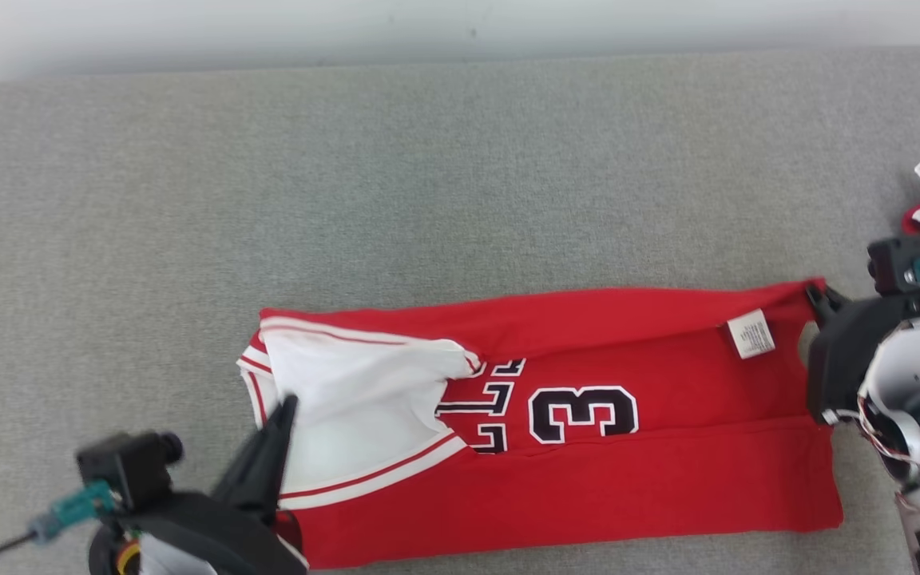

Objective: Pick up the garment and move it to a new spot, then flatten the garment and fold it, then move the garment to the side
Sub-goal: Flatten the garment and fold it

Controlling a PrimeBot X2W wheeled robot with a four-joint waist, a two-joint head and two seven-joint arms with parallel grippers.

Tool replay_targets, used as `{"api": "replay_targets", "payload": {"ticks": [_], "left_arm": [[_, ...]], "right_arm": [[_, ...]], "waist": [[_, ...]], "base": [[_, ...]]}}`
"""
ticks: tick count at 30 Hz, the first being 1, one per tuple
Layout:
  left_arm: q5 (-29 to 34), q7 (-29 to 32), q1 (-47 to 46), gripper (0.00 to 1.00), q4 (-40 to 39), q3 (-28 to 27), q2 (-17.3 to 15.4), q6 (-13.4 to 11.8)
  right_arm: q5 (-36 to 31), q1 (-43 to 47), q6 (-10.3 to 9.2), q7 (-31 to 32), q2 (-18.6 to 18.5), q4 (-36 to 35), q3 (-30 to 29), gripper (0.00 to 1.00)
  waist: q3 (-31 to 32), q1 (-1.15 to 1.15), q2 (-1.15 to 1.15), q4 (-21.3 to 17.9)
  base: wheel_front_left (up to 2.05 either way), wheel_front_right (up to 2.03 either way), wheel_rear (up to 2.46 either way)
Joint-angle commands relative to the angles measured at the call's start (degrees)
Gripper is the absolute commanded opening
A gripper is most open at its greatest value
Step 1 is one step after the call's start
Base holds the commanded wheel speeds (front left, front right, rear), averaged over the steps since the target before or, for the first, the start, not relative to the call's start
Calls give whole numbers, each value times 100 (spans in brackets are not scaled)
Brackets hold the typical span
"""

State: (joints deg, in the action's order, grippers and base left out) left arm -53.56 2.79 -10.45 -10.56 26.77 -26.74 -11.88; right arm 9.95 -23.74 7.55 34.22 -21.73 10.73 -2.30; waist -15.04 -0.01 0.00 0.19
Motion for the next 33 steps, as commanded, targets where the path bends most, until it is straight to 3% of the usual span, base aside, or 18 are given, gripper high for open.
{"api": "replay_targets", "payload": {"ticks": [1, 17, 31, 32, 33], "left_arm": [[-68, 9, 145, 0, -41, 40, 32, -7], [-246, -47, 701, 0, 256, 138, 156, -130], [-144, -70, 737, 0, 773, 258, 215, -218], [-108, -79, 715, 36, 817, 275, 209, -241], [-53, -117, 693, 60, 862, 284, 195, -268]], "right_arm": [[-39, 139, -16, 22, -49, -43, -42, 0], [126, 1060, -16, 672, -110, -508, -92, 0], [-13, 1320, -16, 800, 143, -635, -306, 0], [0, 1338, -16, 802, 162, -619, -311, 35], [15, 1357, -16, 818, 186, -593, -336, 44]], "waist": [[72, 1, 0, 65], [256, 1, 0, 219], [344, 1, 0, 240], [347, 1, 0, 242], [351, 1, 0, 245]], "base": [[0, 0, 0], [0, 0, 0], [0, 0, 0], [0, 0, 0], [0, 0, 0]]}}
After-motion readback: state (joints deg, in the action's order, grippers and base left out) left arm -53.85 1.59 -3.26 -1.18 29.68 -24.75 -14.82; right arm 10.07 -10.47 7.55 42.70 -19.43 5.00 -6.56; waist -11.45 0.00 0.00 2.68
